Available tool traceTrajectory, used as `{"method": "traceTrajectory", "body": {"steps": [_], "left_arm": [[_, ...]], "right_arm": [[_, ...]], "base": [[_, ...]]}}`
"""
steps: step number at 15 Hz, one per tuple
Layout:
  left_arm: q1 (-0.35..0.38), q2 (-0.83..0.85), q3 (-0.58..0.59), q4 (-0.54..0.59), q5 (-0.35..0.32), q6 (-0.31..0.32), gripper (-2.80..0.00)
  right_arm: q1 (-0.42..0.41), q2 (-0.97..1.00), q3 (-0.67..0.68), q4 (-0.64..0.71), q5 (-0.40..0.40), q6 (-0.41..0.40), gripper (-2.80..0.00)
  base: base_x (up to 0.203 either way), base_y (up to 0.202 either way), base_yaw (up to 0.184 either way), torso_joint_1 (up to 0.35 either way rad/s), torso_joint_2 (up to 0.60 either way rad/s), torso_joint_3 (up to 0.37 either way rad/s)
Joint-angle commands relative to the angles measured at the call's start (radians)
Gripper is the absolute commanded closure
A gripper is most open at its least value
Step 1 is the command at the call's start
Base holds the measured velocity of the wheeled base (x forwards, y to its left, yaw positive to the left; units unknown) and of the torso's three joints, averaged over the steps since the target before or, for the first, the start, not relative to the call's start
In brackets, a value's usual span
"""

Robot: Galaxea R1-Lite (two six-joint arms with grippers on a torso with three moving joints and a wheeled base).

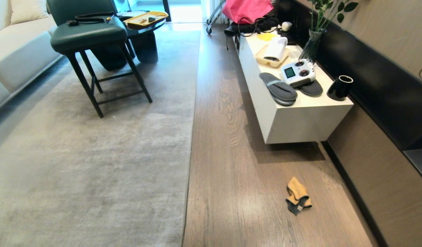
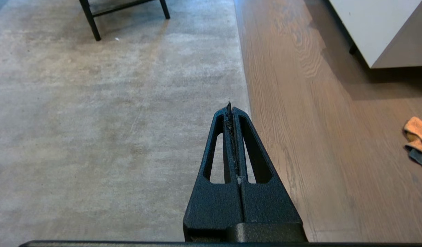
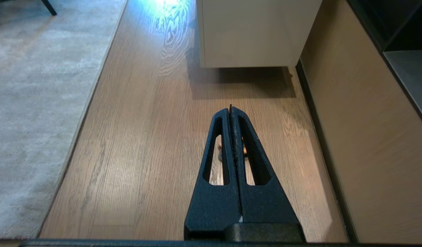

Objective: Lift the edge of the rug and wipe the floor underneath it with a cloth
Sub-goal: Pick up the rag

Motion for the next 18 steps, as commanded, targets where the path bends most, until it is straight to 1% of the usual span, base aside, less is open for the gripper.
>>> {"method": "traceTrajectory", "body": {"steps": [1, 18], "left_arm": [[0.000, 0.000, 0.000, -0.002, 0.000, 0.000, 0.00], [0.000, 0.000, 0.000, -0.003, 0.000, 0.000, 0.00]], "right_arm": [[-0.001, 0.001, 0.000, 0.000, 0.001, 0.000, 0.00], [-0.001, 0.001, 0.000, 0.000, 0.000, 0.000, 0.00]], "base": [[0.000, 0.000, 0.000, 0.007, 0.00, -0.197], [0.000, 0.000, 0.000, 0.004, 0.00, -0.199]]}}
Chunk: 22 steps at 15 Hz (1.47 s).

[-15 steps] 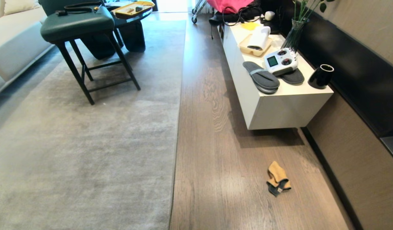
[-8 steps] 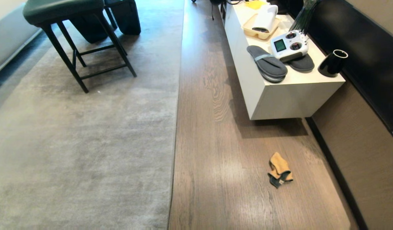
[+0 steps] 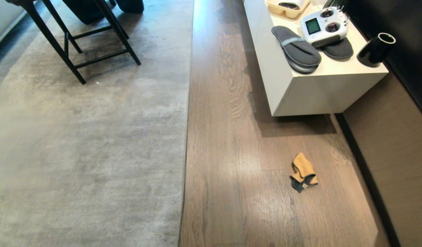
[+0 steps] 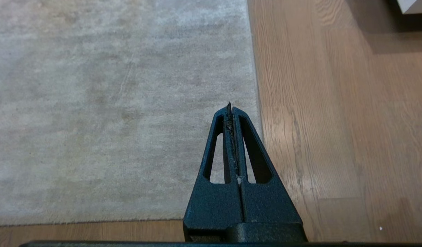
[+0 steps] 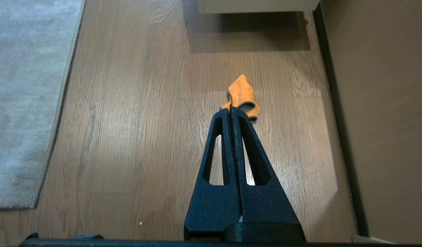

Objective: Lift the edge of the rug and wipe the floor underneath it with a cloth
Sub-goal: Pick up the rag

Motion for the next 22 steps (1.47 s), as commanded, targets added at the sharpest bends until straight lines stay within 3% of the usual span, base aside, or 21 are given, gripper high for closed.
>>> {"method": "traceTrajectory", "body": {"steps": [1, 22], "left_arm": [[0.000, 0.000, 0.002, -0.001, 0.000, 0.000, 0.00], [0.000, 0.000, 0.000, 0.004, 0.000, -0.002, 0.00]], "right_arm": [[0.001, 0.001, 0.000, 0.000, 0.001, 0.000, 0.00], [0.001, 0.001, 0.000, 0.000, 0.001, 0.000, 0.00]], "base": [[0.000, 0.000, 0.000, 0.006, 0.01, -0.195], [0.000, 0.000, 0.000, 0.002, 0.00, -0.197]]}}
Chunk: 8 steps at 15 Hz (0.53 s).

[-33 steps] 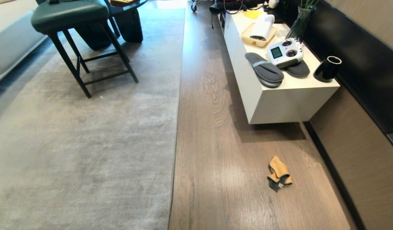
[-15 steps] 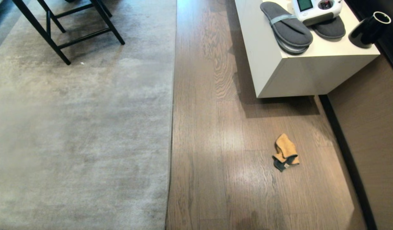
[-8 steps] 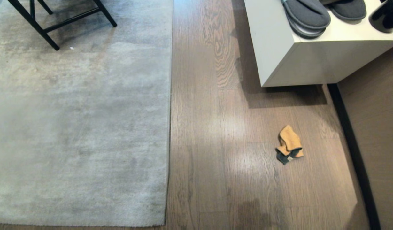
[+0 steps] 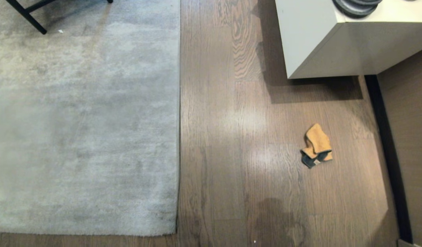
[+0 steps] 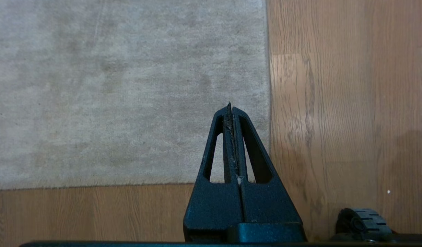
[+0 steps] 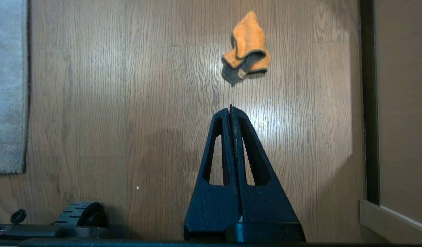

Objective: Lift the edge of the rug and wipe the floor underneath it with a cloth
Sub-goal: Pick up the rag

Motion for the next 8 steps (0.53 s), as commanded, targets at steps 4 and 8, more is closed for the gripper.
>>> {"method": "traceTrajectory", "body": {"steps": [4, 8], "left_arm": [[0.000, 0.000, 0.000, 0.001, 0.000, 0.000, 0.00], [0.000, 0.000, 0.000, 0.000, 0.000, 0.000, 0.00]], "right_arm": [[0.000, 0.001, 0.000, 0.000, 0.001, -0.001, 0.00], [0.000, 0.001, 0.000, 0.000, 0.001, -0.001, 0.00]], "base": [[0.000, 0.000, 0.000, -0.001, 0.00, -0.194], [0.000, 0.000, 0.000, 0.006, 0.00, -0.199]]}}
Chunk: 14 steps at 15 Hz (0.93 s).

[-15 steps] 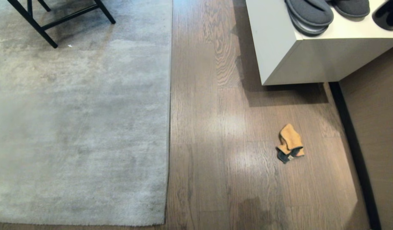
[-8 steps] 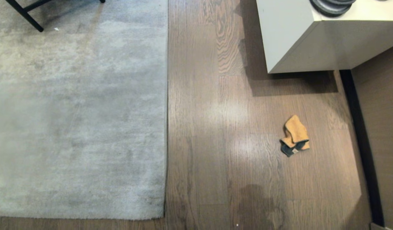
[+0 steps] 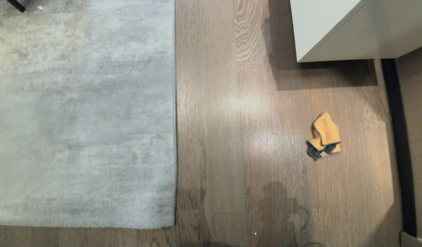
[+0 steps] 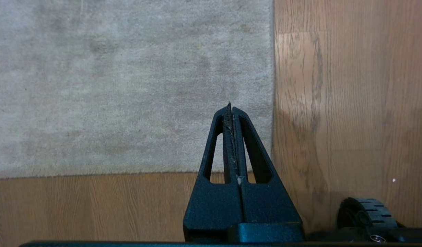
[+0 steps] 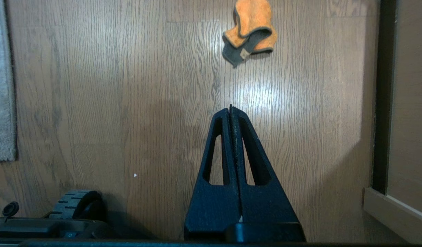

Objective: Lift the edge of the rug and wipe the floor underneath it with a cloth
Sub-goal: Pick up the rag

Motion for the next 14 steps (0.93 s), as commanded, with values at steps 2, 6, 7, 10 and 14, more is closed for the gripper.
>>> {"method": "traceTrajectory", "body": {"steps": [2, 6, 7, 10, 14], "left_arm": [[0.000, 0.000, 0.001, -0.001, 0.001, 0.000, 0.00], [0.000, 0.000, 0.001, -0.001, 0.001, 0.000, 0.00], [0.000, 0.000, 0.001, -0.001, 0.001, 0.000, 0.00], [0.000, 0.000, 0.001, -0.001, 0.001, 0.000, 0.00], [0.000, 0.000, 0.001, -0.003, 0.001, 0.000, 0.00]], "right_arm": [[0.000, 0.001, 0.000, 0.000, 0.001, -0.001, 0.00], [0.000, 0.001, 0.000, 0.000, -0.001, -0.001, 0.00], [0.000, 0.001, 0.000, 0.000, -0.001, -0.001, 0.00], [0.000, 0.001, 0.000, 0.000, 0.001, -0.001, 0.00], [0.000, 0.001, 0.000, 0.000, 0.000, -0.001, 0.00]], "base": [[0.000, 0.000, 0.000, -0.002, 0.00, -0.197], [0.000, 0.000, 0.000, 0.004, 0.00, -0.200], [0.000, 0.000, 0.000, -0.001, 0.00, -0.188], [0.000, 0.000, 0.000, 0.000, 0.00, -0.197], [0.000, 0.000, 0.000, 0.001, 0.00, -0.192]]}}
